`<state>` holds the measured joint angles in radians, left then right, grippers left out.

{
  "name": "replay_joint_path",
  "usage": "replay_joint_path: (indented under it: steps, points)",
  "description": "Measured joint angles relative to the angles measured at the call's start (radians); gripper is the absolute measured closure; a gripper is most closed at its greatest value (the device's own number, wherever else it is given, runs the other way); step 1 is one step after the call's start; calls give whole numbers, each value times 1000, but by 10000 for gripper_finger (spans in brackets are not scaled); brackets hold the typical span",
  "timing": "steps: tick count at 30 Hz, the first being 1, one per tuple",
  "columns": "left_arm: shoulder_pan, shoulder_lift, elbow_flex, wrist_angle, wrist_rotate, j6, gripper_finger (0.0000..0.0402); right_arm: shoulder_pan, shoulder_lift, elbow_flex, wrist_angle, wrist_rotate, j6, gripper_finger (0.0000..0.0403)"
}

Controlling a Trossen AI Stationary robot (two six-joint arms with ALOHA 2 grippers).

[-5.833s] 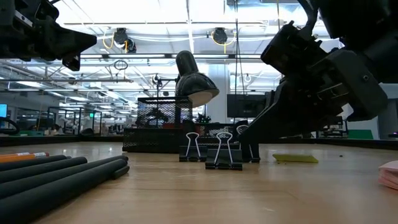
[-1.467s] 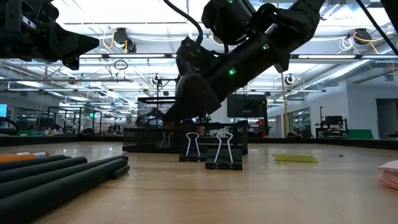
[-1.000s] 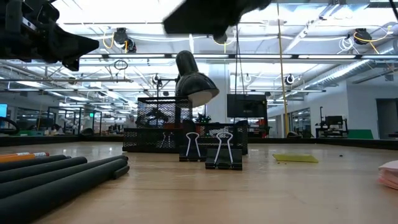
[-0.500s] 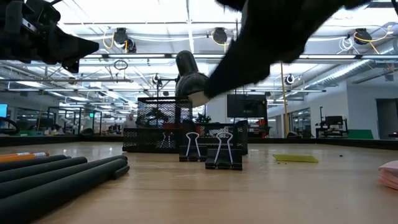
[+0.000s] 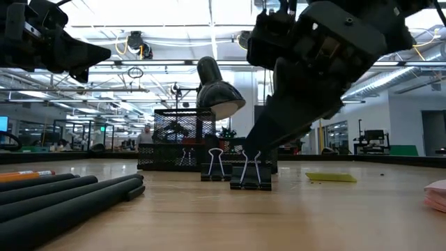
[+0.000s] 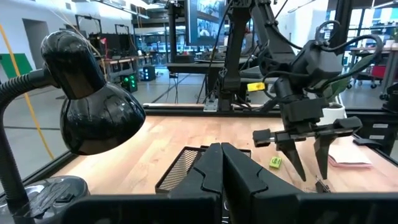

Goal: Pick and place office supplies into organizer
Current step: Put the black binder clip into the black desk organizer

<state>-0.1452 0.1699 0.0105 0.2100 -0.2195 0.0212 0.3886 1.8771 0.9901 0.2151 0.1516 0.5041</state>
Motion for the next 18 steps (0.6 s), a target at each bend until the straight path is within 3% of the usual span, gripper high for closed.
replay_joint_path:
  steps: [18]
  points:
    - [0, 0, 0, 0, 0, 0, 396, 26, 4, -32, 81, -16, 7, 278]
